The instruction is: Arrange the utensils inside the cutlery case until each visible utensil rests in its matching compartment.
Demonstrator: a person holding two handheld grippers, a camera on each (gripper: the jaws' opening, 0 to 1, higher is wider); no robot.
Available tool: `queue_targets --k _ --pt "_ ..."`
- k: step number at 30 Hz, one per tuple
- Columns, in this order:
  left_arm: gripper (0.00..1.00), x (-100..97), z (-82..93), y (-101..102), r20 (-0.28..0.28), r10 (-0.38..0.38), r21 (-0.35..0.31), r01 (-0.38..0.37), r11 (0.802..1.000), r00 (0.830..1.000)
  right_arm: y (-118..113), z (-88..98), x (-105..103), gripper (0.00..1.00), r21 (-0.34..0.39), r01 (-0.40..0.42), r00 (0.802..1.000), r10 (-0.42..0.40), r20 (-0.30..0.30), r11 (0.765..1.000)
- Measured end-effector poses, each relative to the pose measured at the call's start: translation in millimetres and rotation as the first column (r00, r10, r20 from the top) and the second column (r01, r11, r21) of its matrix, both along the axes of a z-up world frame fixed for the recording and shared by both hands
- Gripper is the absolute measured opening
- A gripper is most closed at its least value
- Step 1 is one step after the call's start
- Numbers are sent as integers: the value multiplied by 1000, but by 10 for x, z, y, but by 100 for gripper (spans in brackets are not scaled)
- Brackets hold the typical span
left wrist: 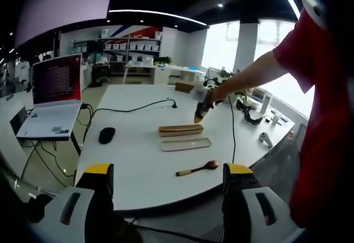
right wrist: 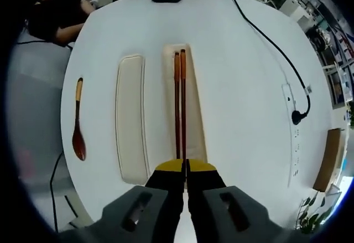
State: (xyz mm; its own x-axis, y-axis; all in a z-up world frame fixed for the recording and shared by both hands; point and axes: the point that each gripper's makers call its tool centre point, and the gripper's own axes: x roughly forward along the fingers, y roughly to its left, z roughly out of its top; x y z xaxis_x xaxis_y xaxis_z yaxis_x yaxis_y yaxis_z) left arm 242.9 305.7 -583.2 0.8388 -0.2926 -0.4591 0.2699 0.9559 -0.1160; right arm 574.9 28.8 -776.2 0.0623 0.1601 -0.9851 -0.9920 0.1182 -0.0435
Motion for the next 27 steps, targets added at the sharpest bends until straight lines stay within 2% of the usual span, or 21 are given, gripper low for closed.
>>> queue_targets --k 13,27 --pt "82 29 -42 -45 -16 -7 7 7 1000 1000 -178 -140 -143 0 -38 -15 999 14 -37 999" --pt "82 36 -84 -59 -33 -7 10 8 1000 999 -251 -271 -180 0 -72 -28 998 24 -53 997"
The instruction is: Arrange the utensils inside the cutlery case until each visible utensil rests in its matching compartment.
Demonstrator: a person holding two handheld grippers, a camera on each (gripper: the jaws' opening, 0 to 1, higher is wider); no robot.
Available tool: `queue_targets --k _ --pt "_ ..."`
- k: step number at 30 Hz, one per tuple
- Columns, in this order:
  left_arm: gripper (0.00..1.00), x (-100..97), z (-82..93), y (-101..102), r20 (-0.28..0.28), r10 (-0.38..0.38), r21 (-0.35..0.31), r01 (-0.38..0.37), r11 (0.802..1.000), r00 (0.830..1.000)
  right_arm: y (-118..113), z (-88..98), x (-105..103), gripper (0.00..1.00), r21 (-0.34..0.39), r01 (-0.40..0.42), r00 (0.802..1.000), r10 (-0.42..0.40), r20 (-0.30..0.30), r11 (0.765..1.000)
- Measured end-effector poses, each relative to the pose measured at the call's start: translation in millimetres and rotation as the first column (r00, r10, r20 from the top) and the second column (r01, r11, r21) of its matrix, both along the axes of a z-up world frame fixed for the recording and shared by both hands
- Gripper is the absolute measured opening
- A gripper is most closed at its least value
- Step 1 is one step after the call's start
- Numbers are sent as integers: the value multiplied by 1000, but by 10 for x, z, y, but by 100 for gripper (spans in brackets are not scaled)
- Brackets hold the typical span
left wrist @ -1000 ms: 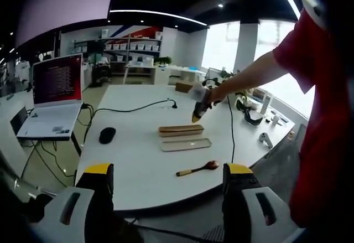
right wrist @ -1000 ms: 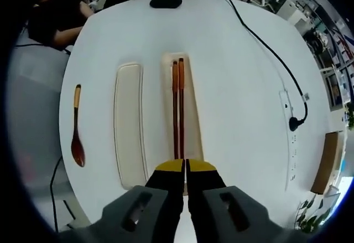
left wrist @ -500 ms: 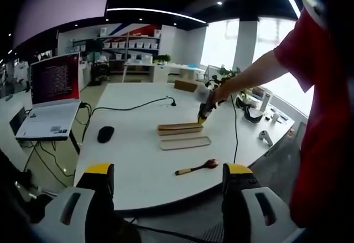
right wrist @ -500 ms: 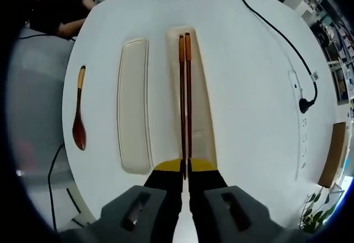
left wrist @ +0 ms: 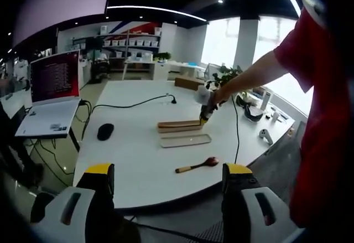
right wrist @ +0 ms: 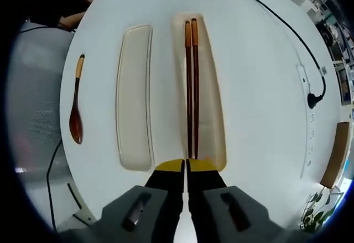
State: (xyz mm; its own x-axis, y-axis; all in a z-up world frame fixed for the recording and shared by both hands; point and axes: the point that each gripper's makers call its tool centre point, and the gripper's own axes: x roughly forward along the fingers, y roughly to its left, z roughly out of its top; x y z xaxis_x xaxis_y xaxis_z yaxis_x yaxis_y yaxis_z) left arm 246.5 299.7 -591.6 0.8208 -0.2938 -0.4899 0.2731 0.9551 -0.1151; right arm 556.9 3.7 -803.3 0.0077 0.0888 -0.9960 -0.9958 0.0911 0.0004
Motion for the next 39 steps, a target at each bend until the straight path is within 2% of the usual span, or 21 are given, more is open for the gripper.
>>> queue_targets --k 17,22,30,39 --pt "81 -21 -24 -17 -9 4 -1 -4 1000 1000 -54 22 86 0 2 7 1000 -7 17 1000" --pt "81 -33 -20 -18 -10 4 2 -3 1000 1000 -81 3 71 0 -20 -12 1000 13 17 1000" --pt "81 -55 -26 -12 -14 6 2 -6 1000 1000 -22 11 47 0 -12 -9 1000 9 10 1000" --pt "81 -50 -30 -10 -16 6 0 -6 1000 1000 -64 18 41 0 -16 -5 1000 5 -2 1000"
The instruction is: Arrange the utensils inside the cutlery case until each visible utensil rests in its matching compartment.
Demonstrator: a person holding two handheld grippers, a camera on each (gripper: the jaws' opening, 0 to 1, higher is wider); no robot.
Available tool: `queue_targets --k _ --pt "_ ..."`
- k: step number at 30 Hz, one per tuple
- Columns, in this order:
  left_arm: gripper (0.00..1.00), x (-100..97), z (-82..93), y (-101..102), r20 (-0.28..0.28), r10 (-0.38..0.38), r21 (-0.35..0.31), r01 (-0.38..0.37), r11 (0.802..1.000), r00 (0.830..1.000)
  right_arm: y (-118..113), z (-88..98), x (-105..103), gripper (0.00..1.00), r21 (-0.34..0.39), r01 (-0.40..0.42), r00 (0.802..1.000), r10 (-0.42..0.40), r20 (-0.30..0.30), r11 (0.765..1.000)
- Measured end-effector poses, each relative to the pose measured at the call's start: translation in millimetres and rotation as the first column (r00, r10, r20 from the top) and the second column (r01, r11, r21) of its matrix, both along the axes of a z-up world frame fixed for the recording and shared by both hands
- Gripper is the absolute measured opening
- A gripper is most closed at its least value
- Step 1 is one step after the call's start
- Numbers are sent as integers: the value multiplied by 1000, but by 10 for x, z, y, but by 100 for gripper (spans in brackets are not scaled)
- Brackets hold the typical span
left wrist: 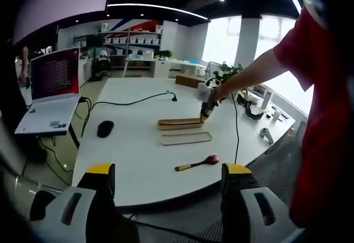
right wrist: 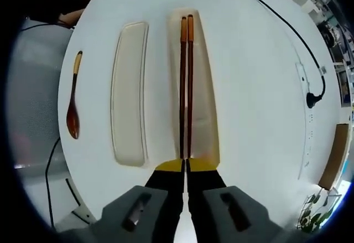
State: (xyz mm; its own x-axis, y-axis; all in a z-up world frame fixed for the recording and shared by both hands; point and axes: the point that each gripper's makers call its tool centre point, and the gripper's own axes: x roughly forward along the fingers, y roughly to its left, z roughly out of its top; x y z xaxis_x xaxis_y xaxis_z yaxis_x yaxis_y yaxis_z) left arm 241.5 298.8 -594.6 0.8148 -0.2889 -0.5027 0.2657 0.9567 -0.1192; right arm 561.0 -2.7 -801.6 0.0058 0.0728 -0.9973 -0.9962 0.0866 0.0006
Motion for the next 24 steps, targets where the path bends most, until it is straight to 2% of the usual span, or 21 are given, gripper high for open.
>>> queue_targets --k 16,19,24 --pt "81 15 15 11 3 0 -1 0 1000 1000 20 2 6 0 6 11 1000 -11 3 1000" --pt "81 21 13 3 3 -3 0 3 1000 1000 14 5 -17 0 14 10 1000 -9 -16 1000" --pt "80 29 2 -18 2 -8 -2 8 1000 1000 -16 -13 -18 0 4 6 1000 -6 -16 1000"
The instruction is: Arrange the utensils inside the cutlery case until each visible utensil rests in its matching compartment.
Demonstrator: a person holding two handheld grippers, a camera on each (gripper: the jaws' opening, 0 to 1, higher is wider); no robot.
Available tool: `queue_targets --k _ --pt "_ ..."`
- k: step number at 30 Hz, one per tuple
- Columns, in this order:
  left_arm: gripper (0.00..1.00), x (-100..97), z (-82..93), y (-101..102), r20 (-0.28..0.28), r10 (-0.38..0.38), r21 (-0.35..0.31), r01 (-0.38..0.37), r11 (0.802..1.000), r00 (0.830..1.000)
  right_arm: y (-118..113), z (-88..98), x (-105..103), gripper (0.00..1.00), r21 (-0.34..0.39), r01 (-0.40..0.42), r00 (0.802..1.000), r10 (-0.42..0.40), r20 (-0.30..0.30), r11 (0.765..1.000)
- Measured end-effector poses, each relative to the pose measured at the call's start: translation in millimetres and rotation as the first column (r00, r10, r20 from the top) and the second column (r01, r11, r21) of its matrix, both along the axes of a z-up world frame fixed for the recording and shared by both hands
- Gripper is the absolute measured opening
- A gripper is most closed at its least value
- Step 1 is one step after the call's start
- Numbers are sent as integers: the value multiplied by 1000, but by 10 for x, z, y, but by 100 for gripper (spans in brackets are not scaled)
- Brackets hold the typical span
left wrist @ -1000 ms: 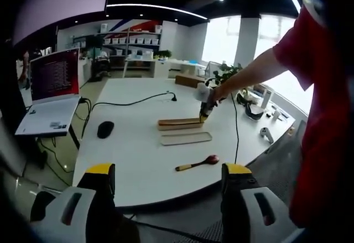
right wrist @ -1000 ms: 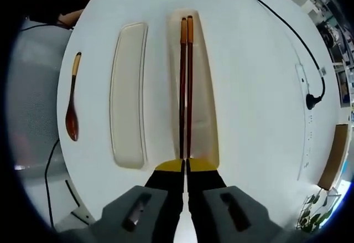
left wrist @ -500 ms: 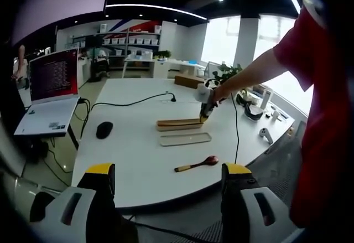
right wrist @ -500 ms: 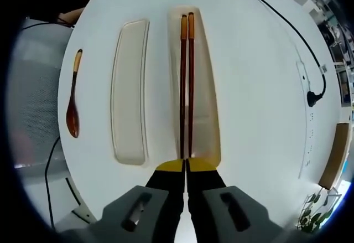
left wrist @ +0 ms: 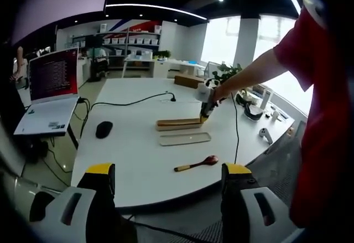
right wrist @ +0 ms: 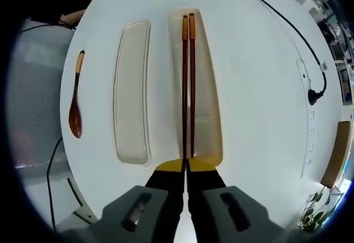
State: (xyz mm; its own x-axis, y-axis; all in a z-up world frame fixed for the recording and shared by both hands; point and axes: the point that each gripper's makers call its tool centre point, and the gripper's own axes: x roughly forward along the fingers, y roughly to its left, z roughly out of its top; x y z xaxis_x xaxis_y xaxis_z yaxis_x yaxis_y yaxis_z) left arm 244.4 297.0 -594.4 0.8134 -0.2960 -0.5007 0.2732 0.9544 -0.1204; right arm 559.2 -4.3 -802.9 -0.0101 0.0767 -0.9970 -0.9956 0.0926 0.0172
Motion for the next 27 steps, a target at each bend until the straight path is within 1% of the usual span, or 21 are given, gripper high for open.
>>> queue_targets --k 3,6,9,12,15,18,22,23,24,27 --pt "80 -1 -3 2 -1 -1 4 1 1000 1000 -4 4 17 0 -3 -3 1000 3 5 1000" --pt "80 -2 4 15 1 4 3 -4 1000 1000 18 11 -4 0 12 8 1000 -8 -12 1000" --pt "80 -2 -4 16 -2 5 -1 -5 1000 1000 3 6 -6 0 0 -18 1000 18 -5 1000" --pt "80 9 -2 7 -1 1 2 -1 1000 1000 5 12 -4 0 -4 -3 1000 3 -8 1000" --pt "80 19 1 -3 1 0 0 0 1000 1000 4 12 -12 0 -5 -9 1000 9 -10 1000" --pt "80 16 -9 -7 -1 2 -2 -2 1000 1000 8 4 4 0 -10 -24 1000 24 11 1000" --pt "80 19 -9 -1 -2 4 -1 -4 1000 1000 19 14 -19 0 -15 -31 1000 31 2 999" --pt "80 21 -6 3 -1 6 -1 -6 1000 1000 35 19 2 0 -11 -44 999 44 14 999" --pt "80 23 -3 4 0 7 -1 -7 1000 1000 66 32 63 0 -5 -60 997 60 46 998" --pt "80 19 0 0 1 7 -3 -7 1000 1000 122 55 107 0 5 -41 998 40 52 999"
